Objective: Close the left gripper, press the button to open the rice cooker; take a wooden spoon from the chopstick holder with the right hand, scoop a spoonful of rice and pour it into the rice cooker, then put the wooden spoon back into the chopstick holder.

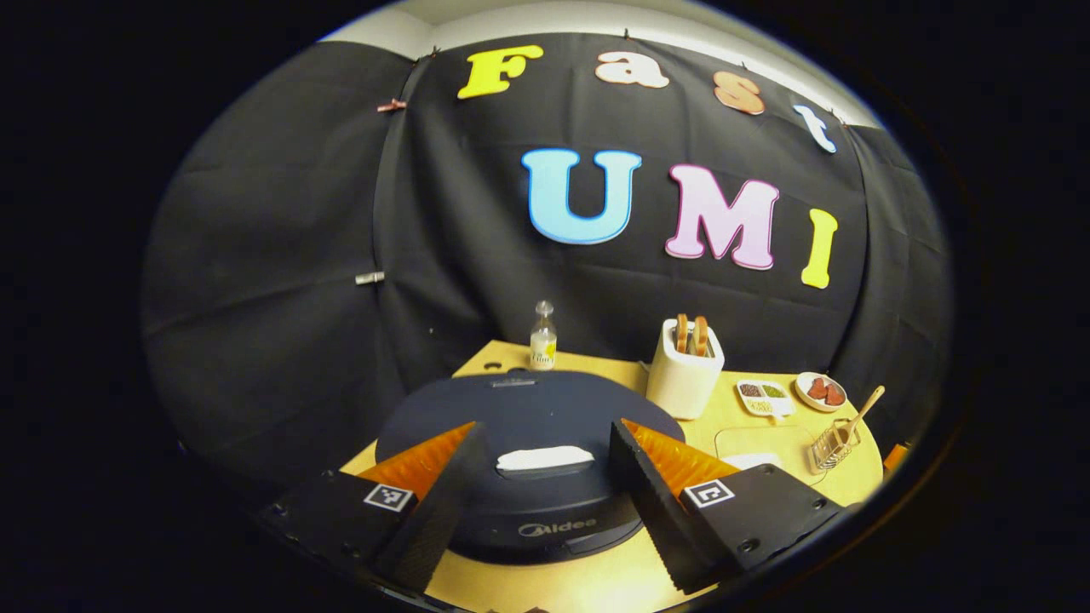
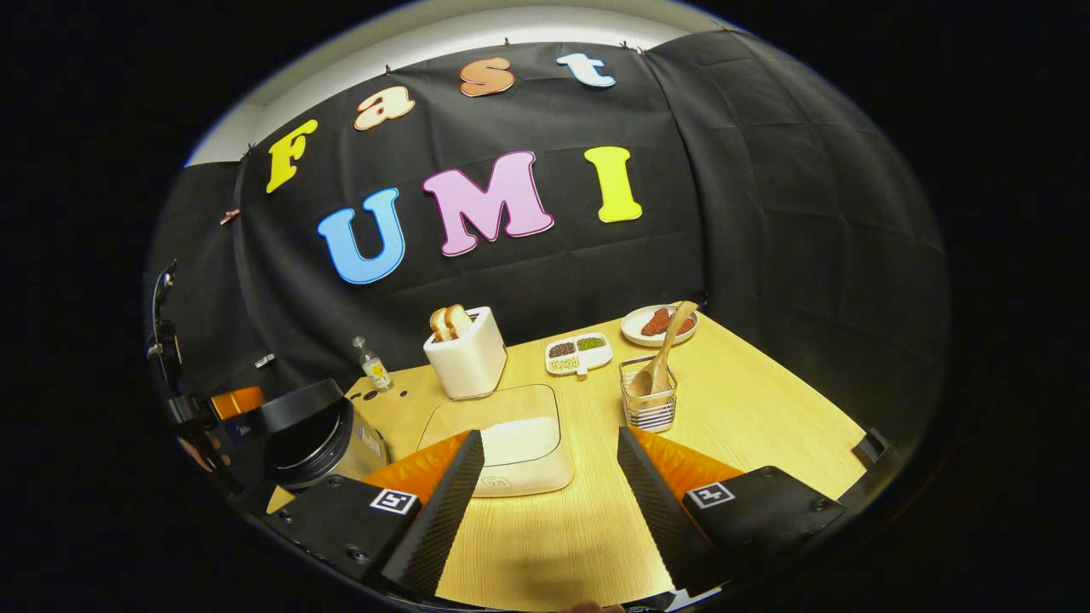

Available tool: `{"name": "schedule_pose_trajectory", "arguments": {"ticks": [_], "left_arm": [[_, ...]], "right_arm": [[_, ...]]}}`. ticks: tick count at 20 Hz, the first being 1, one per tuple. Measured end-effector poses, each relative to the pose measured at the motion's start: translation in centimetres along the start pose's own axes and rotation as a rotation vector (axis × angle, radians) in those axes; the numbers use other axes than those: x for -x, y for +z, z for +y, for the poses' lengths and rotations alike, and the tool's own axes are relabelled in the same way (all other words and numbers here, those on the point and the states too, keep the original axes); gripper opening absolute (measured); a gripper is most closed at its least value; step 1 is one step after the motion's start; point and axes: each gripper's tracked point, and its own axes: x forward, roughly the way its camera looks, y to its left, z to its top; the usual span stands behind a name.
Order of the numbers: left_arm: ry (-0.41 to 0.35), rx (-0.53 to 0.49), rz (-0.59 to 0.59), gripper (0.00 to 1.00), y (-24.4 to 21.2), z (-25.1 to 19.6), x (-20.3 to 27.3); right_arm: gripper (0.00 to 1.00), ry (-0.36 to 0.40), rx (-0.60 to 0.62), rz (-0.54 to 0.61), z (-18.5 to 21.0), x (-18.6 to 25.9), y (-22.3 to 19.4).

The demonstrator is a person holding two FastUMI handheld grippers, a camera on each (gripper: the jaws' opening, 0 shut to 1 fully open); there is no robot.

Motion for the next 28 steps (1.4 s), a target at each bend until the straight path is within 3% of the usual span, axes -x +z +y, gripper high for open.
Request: {"name": "schedule_pose_trajectory", "arguments": {"ticks": [5,15,18,28], "left_arm": [[-0.006,-0.061,0.052,0.99,-4.3,-0.1,-0.3],[-0.008,-0.080,-0.009,1.00,-4.6,-0.3,-0.4],[-0.060,-0.087,0.007,1.00,-4.2,-0.4,-0.1],[-0.137,-0.001,-0.229,0.96,6.6,-2.5,6.6]], "right_arm": [[0.98,-0.025,-0.004,0.017,-0.8,0.5,-1.0],[0.99,-0.015,0.016,0.048,-0.9,1.6,-2.4],[0.98,-0.014,0.029,0.024,-1.2,1.4,-1.5],[0.98,0.001,0.093,-0.206,-0.4,2.5,8.8]]}}
